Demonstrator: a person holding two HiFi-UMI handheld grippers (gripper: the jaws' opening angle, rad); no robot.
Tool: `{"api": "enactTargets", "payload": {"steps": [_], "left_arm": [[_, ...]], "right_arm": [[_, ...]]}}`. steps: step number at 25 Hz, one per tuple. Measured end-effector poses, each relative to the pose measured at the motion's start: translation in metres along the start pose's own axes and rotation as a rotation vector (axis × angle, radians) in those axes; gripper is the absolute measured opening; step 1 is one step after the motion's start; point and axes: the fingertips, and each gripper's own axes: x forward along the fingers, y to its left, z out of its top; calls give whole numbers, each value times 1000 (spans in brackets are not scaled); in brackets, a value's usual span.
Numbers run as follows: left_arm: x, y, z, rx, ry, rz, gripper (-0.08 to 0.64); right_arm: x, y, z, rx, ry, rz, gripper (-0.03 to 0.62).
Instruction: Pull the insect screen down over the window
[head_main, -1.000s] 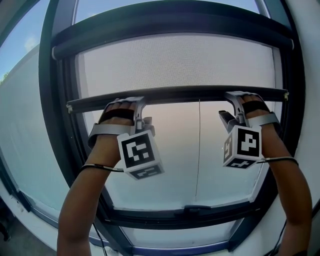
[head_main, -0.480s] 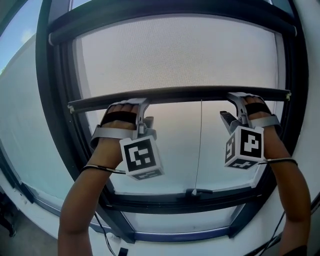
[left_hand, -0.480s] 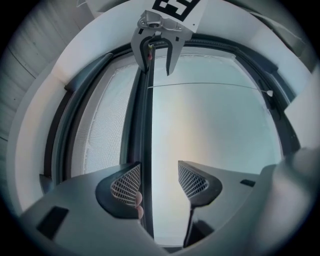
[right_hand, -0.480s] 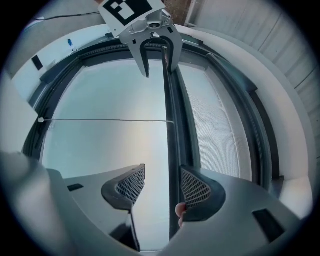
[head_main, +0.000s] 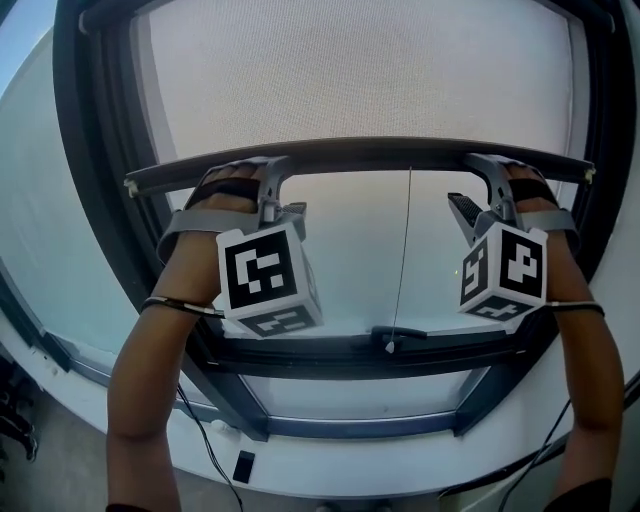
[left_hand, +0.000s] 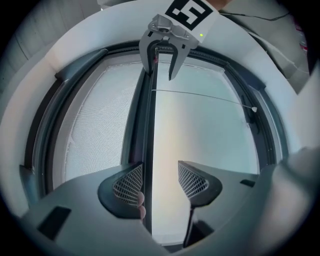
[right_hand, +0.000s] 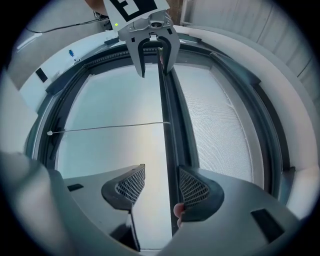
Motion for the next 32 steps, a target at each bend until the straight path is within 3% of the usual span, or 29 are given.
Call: {"api": "enactTargets", "payload": {"steps": [4, 9, 17, 23, 27, 32], "left_arm": [[0, -13, 2, -10, -11, -41, 218], [-6, -60, 3, -15, -18, -139, 218], [1, -94, 1, -47, -15, -107, 218], [3, -130, 0, -32, -33, -159, 218], [1, -152, 2, -66, -52, -157, 218], [5, -210, 4, -89, -44, -225, 218]], "right_arm": [[-3, 11, -1, -7, 12, 62, 212], [-11, 59, -4, -18, 11, 178, 210], [-9, 95, -6, -31, 5, 154, 210], [-11, 129, -9, -32, 15, 206, 210], [-13, 153, -12, -86, 33, 174, 210], [-18, 211, -17, -61, 29, 269, 210]]}}
